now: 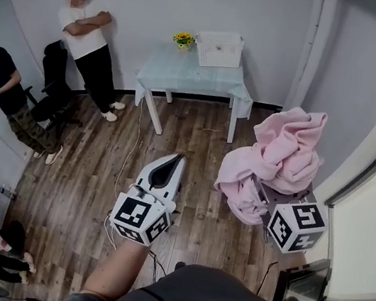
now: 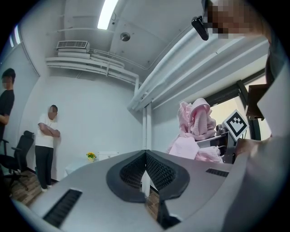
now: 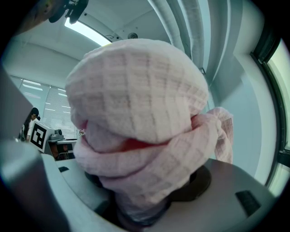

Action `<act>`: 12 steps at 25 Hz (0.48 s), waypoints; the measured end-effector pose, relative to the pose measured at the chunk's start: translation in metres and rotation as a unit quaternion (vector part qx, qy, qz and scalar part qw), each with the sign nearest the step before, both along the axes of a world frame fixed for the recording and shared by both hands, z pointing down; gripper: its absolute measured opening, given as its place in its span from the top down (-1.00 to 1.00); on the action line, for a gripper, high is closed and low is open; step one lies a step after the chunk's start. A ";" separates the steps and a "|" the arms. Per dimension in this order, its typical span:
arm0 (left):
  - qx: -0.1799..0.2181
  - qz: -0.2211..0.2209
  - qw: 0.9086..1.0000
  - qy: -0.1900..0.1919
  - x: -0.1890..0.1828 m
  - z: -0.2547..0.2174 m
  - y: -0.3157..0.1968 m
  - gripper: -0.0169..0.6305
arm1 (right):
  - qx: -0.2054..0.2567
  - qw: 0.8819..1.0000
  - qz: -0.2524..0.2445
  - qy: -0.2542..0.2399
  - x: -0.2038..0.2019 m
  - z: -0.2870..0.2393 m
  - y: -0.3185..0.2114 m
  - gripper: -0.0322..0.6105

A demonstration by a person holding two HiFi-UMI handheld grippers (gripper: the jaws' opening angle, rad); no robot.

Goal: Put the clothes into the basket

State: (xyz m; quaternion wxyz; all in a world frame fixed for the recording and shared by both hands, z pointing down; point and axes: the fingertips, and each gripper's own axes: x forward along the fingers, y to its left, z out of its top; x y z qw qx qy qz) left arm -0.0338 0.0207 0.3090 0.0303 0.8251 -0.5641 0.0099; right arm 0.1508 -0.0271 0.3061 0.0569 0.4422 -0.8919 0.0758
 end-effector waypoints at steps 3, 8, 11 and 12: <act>0.003 -0.010 1.000 0.001 -0.014 0.001 -0.004 0.92 | 0.005 1.000 -0.007 -0.002 -0.010 0.000 -0.005 -0.10; -0.003 -0.014 1.000 0.008 -0.032 0.016 0.000 0.92 | -0.001 1.000 -0.005 0.000 -0.021 0.013 -0.003 -0.10; 0.000 -0.014 1.000 0.013 -0.057 0.014 0.007 0.92 | 0.000 1.000 0.002 0.003 -0.041 0.009 0.002 -0.10; 0.001 -0.017 1.000 0.014 -0.065 0.014 0.009 0.92 | -0.001 1.000 0.002 0.004 -0.047 0.009 0.004 -0.10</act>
